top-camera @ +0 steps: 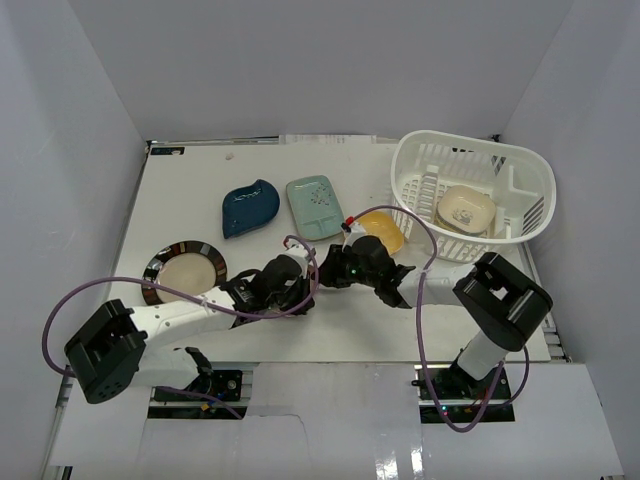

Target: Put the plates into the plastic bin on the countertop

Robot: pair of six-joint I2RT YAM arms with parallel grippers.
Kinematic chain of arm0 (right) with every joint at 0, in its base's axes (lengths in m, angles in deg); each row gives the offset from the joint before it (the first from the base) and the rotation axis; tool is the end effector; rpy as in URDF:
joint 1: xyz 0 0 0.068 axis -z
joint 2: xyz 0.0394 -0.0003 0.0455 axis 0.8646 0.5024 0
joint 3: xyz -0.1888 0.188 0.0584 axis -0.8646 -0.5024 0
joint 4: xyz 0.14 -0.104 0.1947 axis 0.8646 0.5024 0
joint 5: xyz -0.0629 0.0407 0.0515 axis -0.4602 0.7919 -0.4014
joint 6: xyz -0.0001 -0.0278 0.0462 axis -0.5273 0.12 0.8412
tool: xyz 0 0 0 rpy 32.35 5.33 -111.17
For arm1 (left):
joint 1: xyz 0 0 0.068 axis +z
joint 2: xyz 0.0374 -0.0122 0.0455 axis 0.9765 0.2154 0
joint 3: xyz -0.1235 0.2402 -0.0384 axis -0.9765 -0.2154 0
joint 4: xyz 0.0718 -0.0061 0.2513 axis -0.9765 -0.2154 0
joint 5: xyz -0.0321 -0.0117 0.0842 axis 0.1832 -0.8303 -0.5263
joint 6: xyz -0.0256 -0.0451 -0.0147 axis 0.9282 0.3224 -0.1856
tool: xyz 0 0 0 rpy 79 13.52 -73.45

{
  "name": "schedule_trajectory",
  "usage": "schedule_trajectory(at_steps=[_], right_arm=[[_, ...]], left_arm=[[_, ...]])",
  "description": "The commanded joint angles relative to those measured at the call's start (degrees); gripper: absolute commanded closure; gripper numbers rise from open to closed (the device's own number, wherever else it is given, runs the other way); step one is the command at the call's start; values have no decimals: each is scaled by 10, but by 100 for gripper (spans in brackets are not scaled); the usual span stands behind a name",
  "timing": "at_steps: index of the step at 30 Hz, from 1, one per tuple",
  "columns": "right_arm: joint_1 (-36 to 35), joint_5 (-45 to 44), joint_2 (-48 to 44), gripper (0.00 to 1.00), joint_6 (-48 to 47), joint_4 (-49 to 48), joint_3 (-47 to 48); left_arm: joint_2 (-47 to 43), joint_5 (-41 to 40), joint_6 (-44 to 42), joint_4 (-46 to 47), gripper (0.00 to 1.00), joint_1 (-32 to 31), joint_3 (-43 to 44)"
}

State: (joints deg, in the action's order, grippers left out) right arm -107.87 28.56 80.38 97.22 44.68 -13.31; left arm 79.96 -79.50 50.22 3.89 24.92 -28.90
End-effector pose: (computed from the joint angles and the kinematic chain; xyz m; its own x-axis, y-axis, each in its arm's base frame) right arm 0.2102 0.2386 0.1589 -0.7212 0.1433 -0.6778 -0.4377 0.6640 0.6062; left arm 0.1482 -0.1920 0.1827 -0.7844 0.1647 -0.5979 0.4321 0.8367 -0.3364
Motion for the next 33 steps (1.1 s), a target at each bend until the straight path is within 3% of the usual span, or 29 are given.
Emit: schedule_trajectory(at_steps=[1,3,4,8,11,18,22,23,27,31,33], right_arm=[[-1,-30,-3,68,12,-37,19],[-2,-43,-13,86,14,-30,15],[-2,-48,-18,89,14,-27,14],[-1,-93,-68,92,10,-10,0],[7,-107,-115,92,-5,20,0],[61,-126,-254,92,-60,122,29],[173,-121,-329,92,-92,196,60],[243,-101,-352,92,-97,214,71],[395,-126,-352,92,-133,263,121],[548,-112,-281,92,-104,265,149],[567,-128,-245,92,-93,265,158]], left_arm=[[-18,31,28,-13,98,-4,-16],[-36,30,36,-19,91,-4,-18],[-46,5,40,-22,86,-4,-21],[-89,-31,49,-52,44,-4,-7],[-106,-56,49,-86,30,-4,19],[-136,-178,80,-138,18,-2,113],[-104,-251,102,-157,17,6,171],[-89,-252,102,-156,17,21,180],[-47,-183,95,-121,19,93,210],[32,-84,77,-93,27,201,260],[87,-49,74,-120,31,260,297]])
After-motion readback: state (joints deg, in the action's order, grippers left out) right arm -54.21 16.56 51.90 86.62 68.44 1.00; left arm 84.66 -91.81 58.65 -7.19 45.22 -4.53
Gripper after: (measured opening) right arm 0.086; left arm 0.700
